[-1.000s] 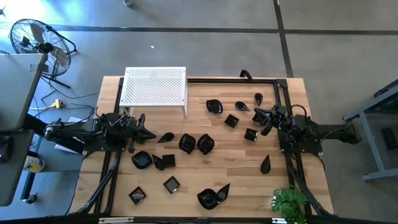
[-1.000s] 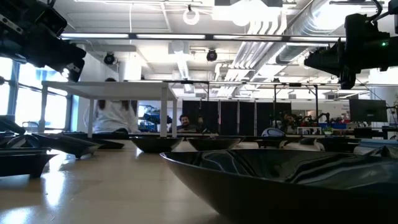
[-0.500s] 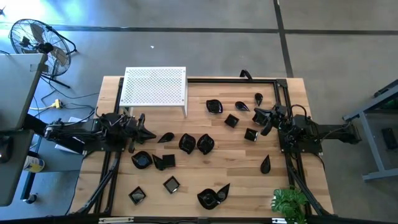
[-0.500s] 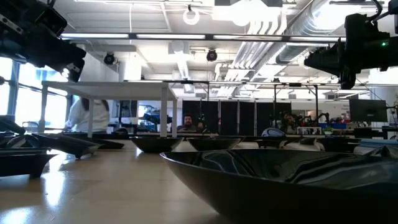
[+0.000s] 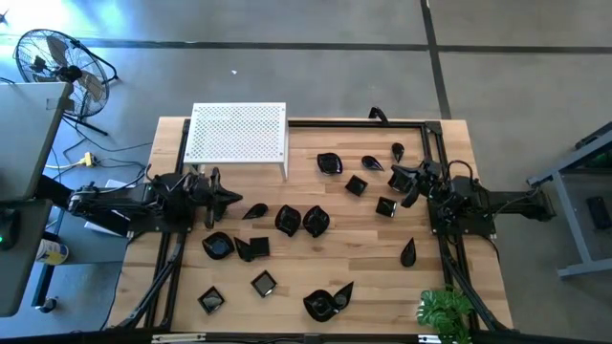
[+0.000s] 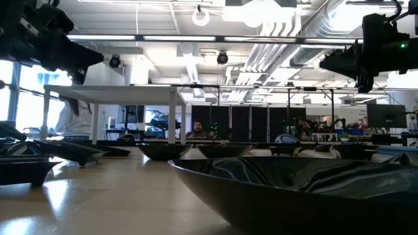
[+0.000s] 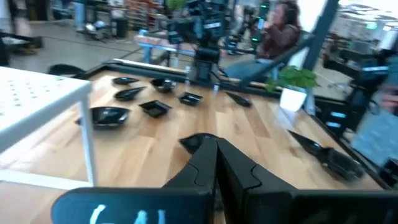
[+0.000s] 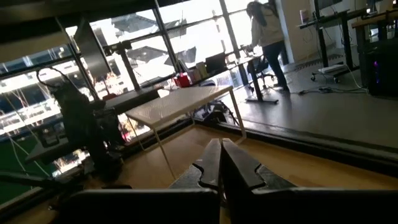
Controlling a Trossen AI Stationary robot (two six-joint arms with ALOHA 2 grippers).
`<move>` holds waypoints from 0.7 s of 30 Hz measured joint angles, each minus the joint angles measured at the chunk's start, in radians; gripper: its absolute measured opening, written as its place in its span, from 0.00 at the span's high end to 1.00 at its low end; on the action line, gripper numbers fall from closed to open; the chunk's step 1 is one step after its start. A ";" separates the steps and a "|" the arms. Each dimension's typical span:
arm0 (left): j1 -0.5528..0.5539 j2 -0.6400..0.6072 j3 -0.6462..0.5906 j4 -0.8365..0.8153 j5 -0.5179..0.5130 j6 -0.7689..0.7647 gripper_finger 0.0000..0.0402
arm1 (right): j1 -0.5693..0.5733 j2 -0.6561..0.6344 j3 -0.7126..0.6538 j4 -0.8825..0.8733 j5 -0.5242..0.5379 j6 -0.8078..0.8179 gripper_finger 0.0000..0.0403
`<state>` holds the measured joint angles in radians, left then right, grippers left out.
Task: Pick & Place Mini shaped plates
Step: Put the black leaf shaped plate on the shelf
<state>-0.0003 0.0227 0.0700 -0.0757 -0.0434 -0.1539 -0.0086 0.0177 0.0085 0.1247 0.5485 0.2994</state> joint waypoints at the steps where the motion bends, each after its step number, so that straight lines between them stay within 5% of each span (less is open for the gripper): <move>1: 0.000 0.000 0.000 0.009 -0.014 0.000 1.00 | 0.000 0.000 0.000 0.035 0.010 -0.026 1.00; 10: 0.000 0.012 0.003 0.066 -0.005 -0.068 1.00 | 0.000 0.000 0.000 0.196 -0.094 -0.201 1.00; 21: 0.000 0.222 0.005 0.102 -0.047 -0.059 1.00 | 0.000 0.044 0.000 0.219 -0.136 -0.280 1.00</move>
<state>-0.0006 0.2452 0.0750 0.0258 -0.0900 -0.2127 -0.0086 0.0615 0.0084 0.3438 0.4123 0.0198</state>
